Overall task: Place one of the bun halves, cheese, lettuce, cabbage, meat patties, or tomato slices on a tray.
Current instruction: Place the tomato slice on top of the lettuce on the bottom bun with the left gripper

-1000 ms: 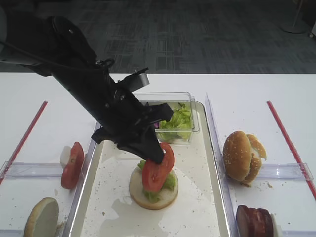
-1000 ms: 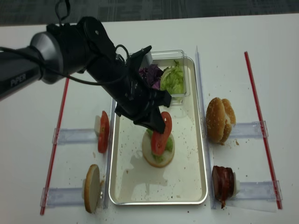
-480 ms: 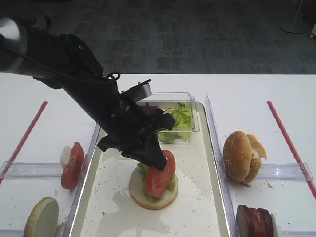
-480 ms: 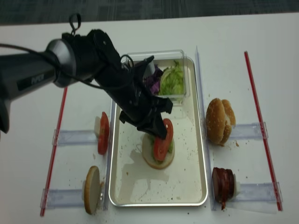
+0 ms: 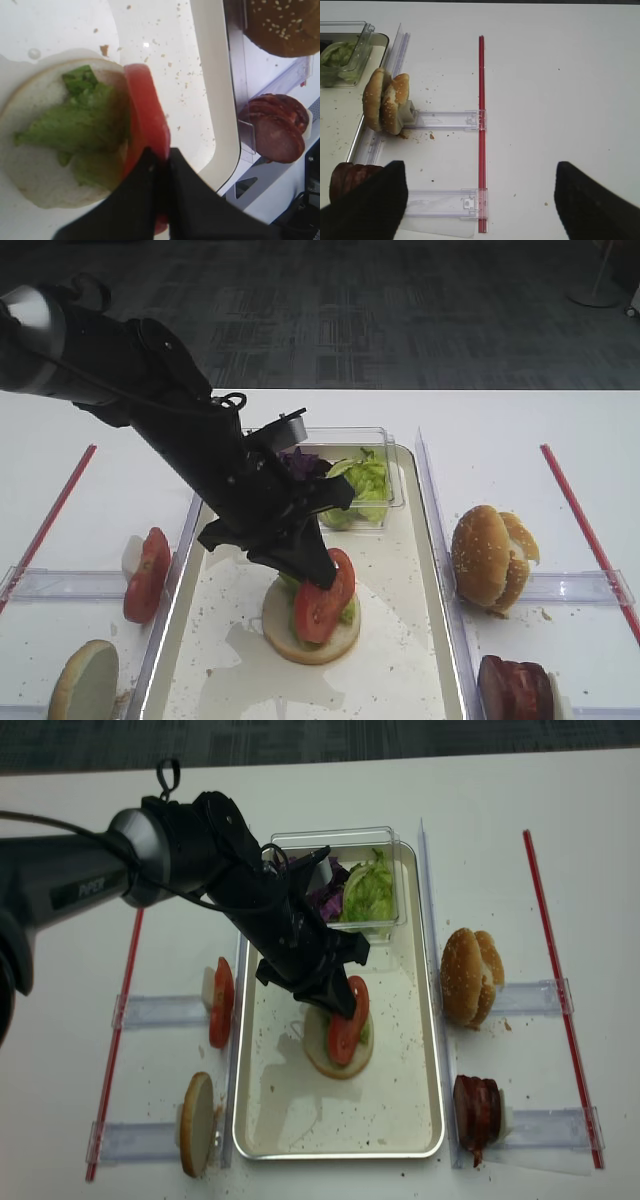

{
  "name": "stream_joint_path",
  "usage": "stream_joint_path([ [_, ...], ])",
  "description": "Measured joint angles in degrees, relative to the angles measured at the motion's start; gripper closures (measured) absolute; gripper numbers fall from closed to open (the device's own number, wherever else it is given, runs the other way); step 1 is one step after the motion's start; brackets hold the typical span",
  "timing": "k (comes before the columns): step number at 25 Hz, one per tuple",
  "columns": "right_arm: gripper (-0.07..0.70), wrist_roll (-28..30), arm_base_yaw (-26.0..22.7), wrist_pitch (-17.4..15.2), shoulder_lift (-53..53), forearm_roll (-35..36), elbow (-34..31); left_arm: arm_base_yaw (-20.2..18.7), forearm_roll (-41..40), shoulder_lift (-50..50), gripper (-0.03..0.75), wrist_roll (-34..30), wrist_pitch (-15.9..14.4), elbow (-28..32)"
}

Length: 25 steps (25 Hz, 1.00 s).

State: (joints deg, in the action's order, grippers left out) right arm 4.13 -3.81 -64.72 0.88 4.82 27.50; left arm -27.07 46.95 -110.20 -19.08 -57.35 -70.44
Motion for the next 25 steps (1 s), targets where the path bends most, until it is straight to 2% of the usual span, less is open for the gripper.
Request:
stream_joint_path([
  [7, 0.016, 0.0, 0.0, 0.0, 0.0, 0.0, 0.0, 0.0, -0.7, 0.0, 0.713, 0.5, 0.0, 0.0],
  [11, 0.016, 0.0, 0.0, 0.0, 0.0, 0.0, 0.0, 0.0, -1.8, 0.0, 0.677, 0.9, 0.0, 0.0],
  [16, 0.016, 0.0, 0.0, 0.0, 0.0, 0.0, 0.0, 0.0, -1.9, 0.0, 0.531, 1.2, 0.0, 0.0],
  [21, 0.016, 0.0, 0.0, 0.0, 0.0, 0.0, 0.0, 0.0, -1.9, 0.0, 0.295, 1.5, 0.0, 0.0],
  [23, 0.016, 0.0, 0.0, 0.0, 0.0, 0.0, 0.0, 0.0, -2.0, 0.0, 0.242, 1.9, 0.0, 0.0],
  [25, 0.016, 0.0, 0.0, 0.0, 0.0, 0.0, 0.0, 0.0, -2.6, 0.0, 0.221, 2.5, 0.0, 0.0],
])
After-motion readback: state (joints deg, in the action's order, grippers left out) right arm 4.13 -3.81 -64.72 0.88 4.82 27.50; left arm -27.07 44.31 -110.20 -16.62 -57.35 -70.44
